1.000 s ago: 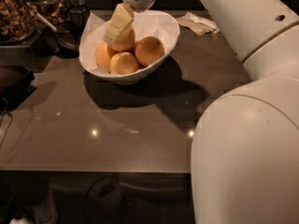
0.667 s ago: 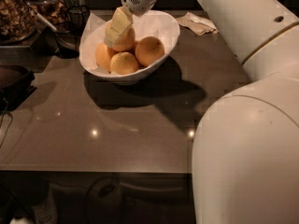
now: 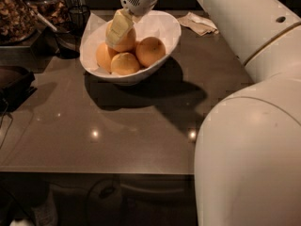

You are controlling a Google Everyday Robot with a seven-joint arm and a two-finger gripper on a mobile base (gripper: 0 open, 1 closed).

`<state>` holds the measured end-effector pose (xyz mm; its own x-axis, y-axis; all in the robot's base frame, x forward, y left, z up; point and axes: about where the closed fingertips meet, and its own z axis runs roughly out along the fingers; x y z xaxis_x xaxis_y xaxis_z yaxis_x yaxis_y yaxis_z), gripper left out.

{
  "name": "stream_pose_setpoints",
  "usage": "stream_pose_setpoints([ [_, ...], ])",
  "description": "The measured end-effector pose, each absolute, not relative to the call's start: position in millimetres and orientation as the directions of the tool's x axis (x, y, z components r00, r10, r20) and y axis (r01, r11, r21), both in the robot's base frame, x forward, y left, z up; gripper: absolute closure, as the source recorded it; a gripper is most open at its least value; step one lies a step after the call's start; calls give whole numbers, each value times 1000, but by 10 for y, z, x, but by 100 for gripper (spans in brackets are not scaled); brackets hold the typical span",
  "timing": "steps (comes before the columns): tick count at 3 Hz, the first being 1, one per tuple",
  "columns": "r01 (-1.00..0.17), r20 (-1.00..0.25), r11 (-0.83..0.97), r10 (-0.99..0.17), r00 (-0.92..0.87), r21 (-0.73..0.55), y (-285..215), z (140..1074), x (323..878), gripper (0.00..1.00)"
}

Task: Pick orange from white bowl

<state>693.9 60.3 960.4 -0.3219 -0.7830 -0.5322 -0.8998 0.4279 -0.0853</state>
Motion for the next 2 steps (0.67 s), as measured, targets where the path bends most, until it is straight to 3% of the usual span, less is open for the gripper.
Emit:
stream_pose_setpoints([
  [2, -906, -523, 419, -787, -327, -65, 657, 9500, 6970, 26],
])
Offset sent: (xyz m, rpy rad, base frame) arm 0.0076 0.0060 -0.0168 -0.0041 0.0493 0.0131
